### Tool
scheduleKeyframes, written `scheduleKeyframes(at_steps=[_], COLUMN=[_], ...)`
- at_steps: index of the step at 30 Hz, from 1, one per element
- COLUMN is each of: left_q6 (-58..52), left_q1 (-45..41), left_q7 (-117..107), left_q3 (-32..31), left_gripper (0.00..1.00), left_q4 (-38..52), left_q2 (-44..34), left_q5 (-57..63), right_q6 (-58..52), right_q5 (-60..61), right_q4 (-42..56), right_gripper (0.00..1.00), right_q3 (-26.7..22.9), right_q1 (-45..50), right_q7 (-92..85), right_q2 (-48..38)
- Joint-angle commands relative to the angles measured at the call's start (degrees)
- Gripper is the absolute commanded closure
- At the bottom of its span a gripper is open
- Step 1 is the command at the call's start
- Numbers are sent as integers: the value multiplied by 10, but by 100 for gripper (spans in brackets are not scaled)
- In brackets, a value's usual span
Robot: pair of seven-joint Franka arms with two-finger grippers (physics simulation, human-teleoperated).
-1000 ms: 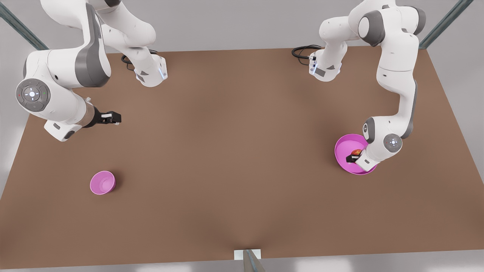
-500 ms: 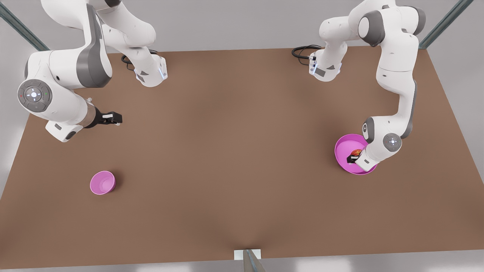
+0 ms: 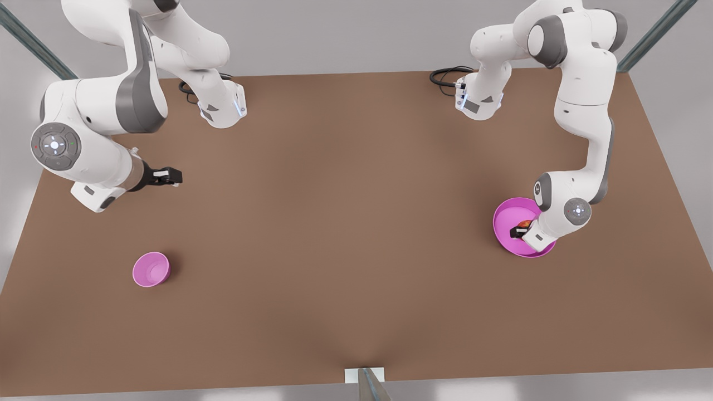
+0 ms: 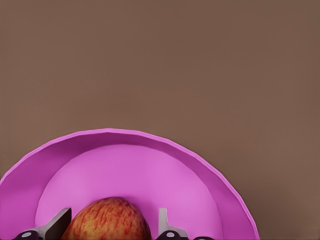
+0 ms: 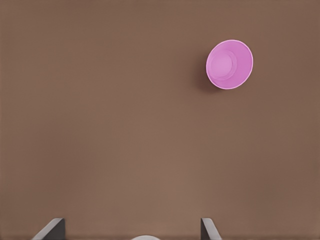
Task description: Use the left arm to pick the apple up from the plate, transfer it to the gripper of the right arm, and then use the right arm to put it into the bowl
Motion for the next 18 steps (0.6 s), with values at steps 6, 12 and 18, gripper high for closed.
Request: scheduleKeyframes(at_steps=[6, 12, 18], left_q6=[-8, -8, -9], left_q1=[0, 0, 0], left_q7=[-1, -1, -1], left_q3=[0, 0, 0], left_gripper=[12, 12, 8], left_q4=[0, 0, 0], left_q2=[0, 0, 0], left_q5=[1, 1, 1], right_q6=[1, 3, 3], right_q5=[0, 1, 0], right_q4=[0, 0, 0], right_gripper=[0, 0, 0], right_q3=[0, 0, 1], right_q1=[0, 0, 3], right_q7=[0, 0, 0], right_q2=[1, 1, 4])
